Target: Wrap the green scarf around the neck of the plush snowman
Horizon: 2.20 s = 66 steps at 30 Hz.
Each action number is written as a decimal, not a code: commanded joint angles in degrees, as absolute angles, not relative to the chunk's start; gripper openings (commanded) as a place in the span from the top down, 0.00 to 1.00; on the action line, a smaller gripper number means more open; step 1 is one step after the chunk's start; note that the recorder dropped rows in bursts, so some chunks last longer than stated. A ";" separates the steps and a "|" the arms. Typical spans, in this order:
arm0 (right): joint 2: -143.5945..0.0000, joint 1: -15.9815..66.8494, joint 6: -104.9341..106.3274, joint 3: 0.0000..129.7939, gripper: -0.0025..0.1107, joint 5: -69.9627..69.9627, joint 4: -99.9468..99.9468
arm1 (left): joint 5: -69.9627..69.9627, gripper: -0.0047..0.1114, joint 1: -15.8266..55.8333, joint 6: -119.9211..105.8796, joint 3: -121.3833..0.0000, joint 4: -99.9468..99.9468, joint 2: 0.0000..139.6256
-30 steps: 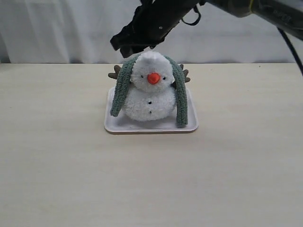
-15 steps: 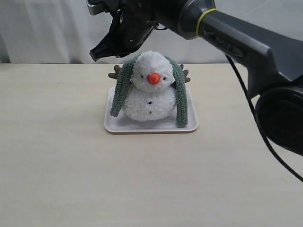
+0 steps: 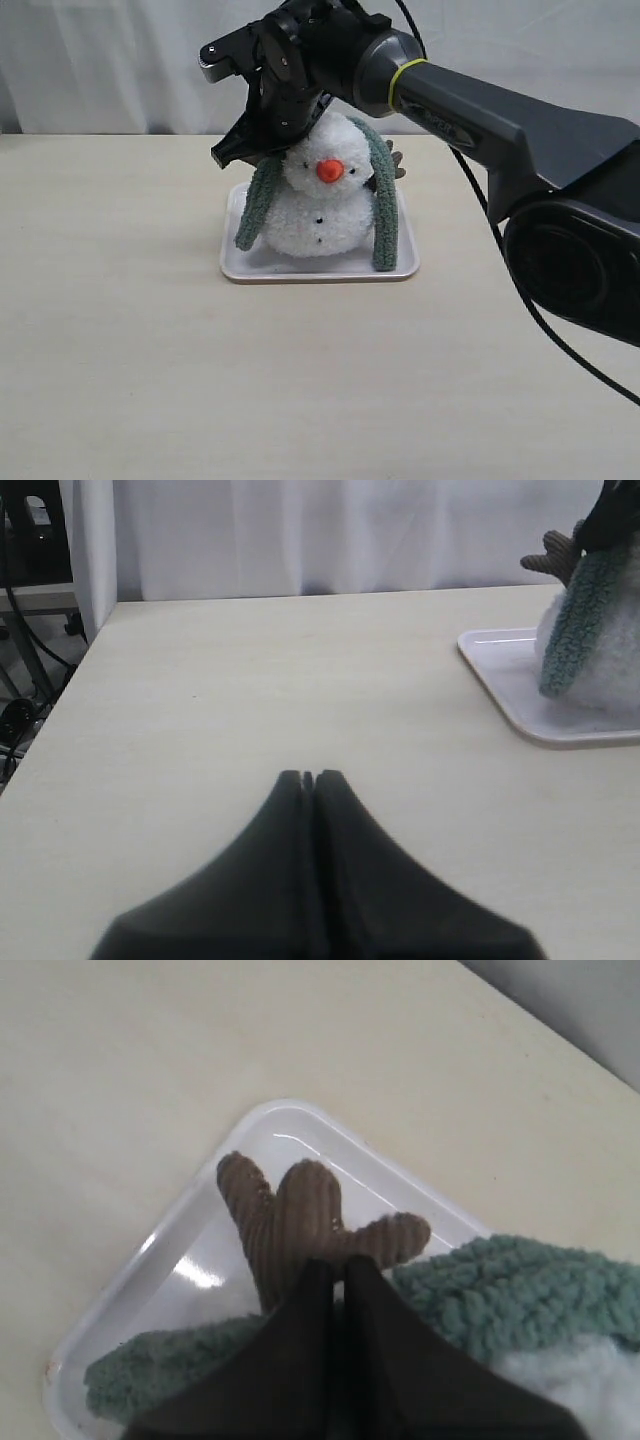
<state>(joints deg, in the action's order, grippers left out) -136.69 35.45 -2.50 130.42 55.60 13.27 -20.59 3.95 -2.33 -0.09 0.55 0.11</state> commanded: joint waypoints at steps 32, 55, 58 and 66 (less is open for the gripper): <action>-134.34 32.59 7.20 145.76 0.65 69.96 3.71 | -19.80 0.96 4.05 -2.08 0.00 0.49 0.00; -134.98 27.71 7.37 142.05 0.94 61.20 1.57 | -19.81 0.96 4.05 -2.08 0.00 0.49 0.00; -136.68 28.79 5.91 142.05 0.94 60.87 3.66 | -19.81 0.96 4.05 -2.08 0.00 0.49 0.00; -140.78 28.79 6.02 142.05 0.94 64.42 3.86 | -19.81 0.96 4.05 -2.08 0.00 0.49 0.00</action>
<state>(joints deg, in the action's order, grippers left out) -140.05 28.75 6.22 141.96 64.18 3.14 -20.59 3.95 -2.33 -0.09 0.55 0.11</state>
